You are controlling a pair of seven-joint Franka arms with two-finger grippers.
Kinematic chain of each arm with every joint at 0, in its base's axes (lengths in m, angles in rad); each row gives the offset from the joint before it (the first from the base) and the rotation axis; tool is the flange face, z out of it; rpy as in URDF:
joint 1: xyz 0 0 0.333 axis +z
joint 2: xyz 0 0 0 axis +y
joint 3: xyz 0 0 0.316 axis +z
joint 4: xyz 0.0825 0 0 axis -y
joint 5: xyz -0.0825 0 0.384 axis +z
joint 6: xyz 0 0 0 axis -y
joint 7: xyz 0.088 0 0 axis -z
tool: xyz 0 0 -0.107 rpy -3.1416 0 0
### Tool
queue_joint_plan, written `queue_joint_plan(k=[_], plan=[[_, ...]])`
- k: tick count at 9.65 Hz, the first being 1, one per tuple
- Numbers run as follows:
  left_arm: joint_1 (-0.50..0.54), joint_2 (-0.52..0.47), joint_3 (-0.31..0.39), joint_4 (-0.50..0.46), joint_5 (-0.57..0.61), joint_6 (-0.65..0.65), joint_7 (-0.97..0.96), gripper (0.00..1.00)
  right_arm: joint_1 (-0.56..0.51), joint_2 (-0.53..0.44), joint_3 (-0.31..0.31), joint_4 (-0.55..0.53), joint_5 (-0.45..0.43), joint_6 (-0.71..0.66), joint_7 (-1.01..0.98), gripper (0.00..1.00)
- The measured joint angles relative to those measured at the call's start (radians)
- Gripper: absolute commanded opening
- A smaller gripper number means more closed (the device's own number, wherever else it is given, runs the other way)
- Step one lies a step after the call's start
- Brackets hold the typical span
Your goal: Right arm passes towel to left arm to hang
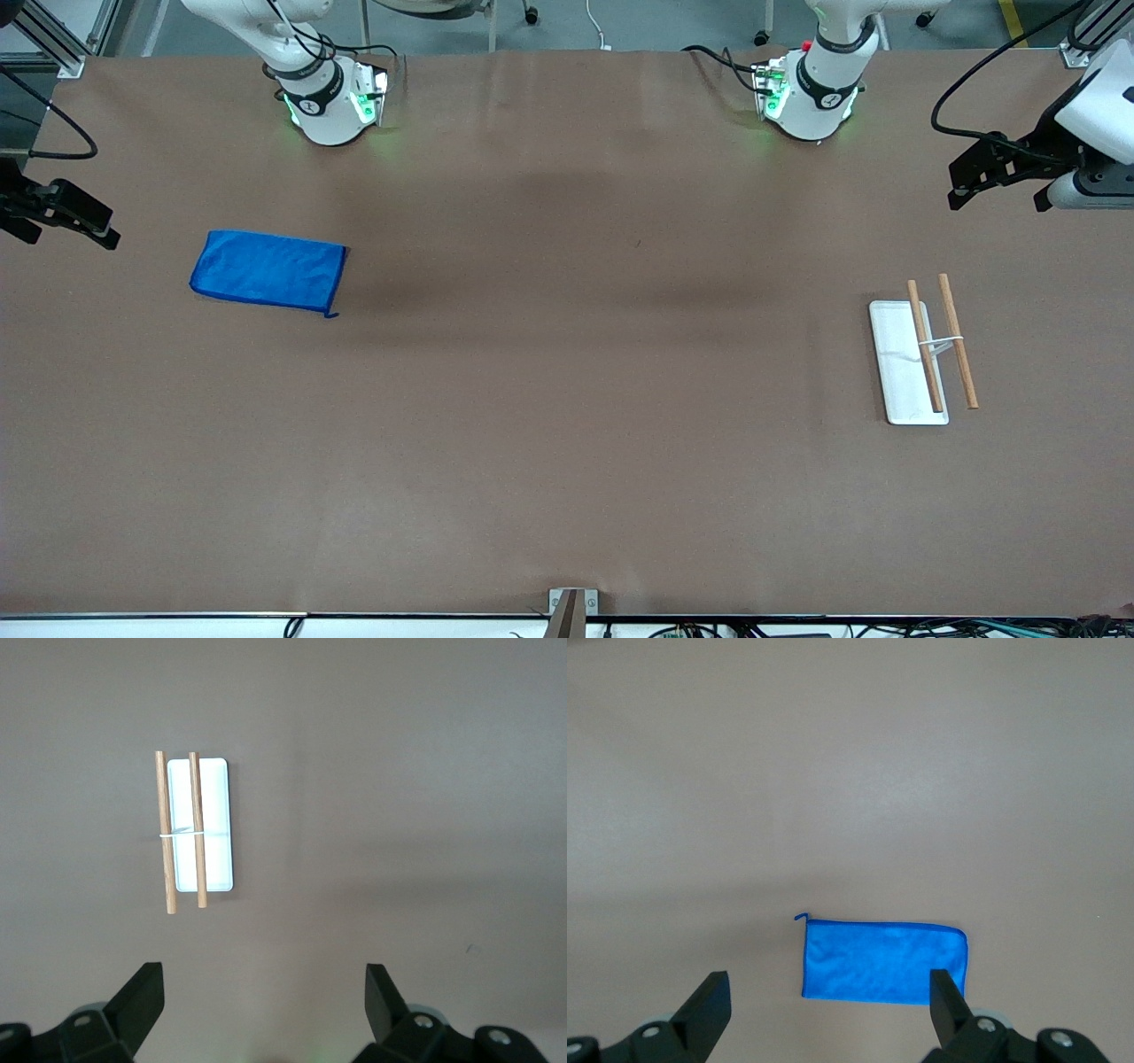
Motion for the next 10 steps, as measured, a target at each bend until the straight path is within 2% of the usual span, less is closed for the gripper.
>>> queue_joint_plan(k=[7, 10], plan=[[0.001, 0.004, 0.000, 0.012, 0.000, 0.000, 0.000, 1.00, -0.002, 0.012, -0.001, -0.004, 0.002, 0.001, 0.000, 0.99], [0.002, 0.015, 0.001, 0.014, 0.000, 0.000, 0.003, 1.00, -0.047, 0.024, -0.003, -0.076, 0.002, 0.016, 0.000, 0.99]])
